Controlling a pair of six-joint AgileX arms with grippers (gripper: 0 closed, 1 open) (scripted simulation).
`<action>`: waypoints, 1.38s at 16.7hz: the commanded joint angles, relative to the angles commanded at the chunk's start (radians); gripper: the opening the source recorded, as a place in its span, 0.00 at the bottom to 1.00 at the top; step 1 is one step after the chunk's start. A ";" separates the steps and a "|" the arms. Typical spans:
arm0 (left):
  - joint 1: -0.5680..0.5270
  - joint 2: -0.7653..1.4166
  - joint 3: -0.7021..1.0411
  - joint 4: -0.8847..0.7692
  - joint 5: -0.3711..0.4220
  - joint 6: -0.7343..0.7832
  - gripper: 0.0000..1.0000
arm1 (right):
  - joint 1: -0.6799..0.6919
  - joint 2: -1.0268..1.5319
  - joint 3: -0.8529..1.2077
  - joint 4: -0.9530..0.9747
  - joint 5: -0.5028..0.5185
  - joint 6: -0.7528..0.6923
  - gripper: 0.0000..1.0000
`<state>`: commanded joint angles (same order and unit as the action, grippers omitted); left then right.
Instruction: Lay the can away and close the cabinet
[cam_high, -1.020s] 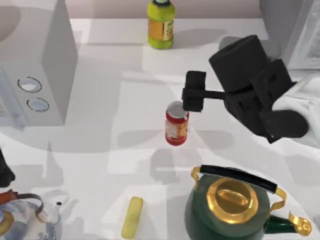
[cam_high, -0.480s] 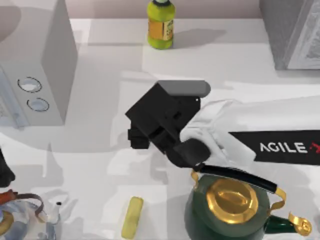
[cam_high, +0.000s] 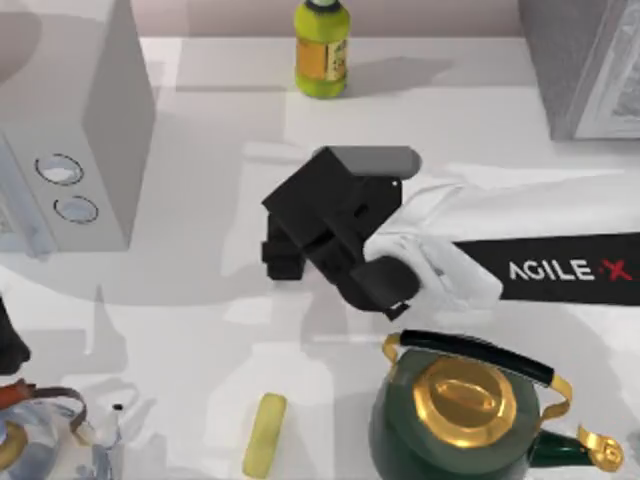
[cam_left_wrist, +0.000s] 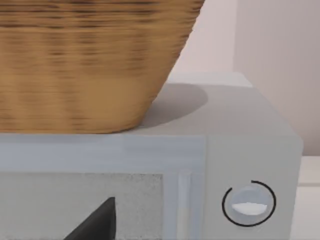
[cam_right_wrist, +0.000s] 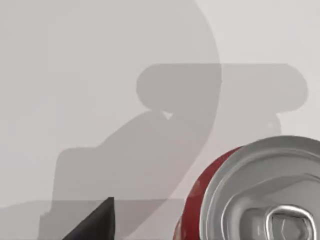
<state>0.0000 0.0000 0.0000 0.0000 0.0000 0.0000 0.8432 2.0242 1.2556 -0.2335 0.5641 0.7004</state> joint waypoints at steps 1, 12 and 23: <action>0.000 0.000 0.000 0.000 0.000 0.000 1.00 | -0.012 0.021 0.008 0.021 -0.006 -0.012 1.00; 0.000 0.000 0.000 0.000 0.000 0.000 1.00 | -0.020 0.113 0.025 0.095 -0.010 -0.016 1.00; 0.000 0.000 0.000 0.000 0.000 0.000 1.00 | -0.020 0.113 0.025 0.095 -0.010 -0.016 0.17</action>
<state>0.0000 0.0000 0.0000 0.0000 0.0000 0.0000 0.8230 2.1374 1.2811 -0.1386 0.5539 0.6840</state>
